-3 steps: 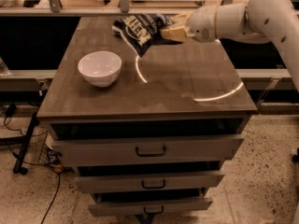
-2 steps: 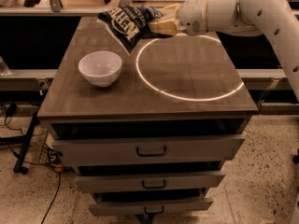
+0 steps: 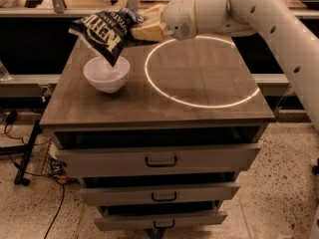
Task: Place blue chip bag into white bowl
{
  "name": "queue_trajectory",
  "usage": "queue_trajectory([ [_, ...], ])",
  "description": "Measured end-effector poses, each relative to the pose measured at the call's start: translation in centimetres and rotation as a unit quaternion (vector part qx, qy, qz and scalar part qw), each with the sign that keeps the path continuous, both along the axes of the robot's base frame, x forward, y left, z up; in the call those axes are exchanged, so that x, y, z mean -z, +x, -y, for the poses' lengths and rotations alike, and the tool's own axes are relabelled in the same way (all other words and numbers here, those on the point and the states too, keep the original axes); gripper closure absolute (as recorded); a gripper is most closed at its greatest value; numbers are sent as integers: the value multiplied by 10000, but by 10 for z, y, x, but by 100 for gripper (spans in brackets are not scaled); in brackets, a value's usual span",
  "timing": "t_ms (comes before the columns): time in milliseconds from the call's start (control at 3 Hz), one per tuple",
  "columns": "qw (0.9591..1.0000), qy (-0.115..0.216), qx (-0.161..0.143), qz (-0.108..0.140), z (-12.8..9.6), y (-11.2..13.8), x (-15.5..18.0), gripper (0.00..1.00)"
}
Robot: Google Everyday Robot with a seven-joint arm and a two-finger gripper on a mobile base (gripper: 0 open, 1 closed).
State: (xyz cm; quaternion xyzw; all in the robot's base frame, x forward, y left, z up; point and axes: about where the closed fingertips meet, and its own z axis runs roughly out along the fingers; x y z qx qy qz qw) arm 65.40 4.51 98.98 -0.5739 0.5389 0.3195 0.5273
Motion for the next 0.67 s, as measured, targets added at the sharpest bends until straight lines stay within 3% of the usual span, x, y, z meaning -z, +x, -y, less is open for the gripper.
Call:
queue_trajectory([
  [333,9998,-131,-155,-62,-26,-10,23,100],
  [667,9997,-245,-67,-47,-34,-4,39,100],
])
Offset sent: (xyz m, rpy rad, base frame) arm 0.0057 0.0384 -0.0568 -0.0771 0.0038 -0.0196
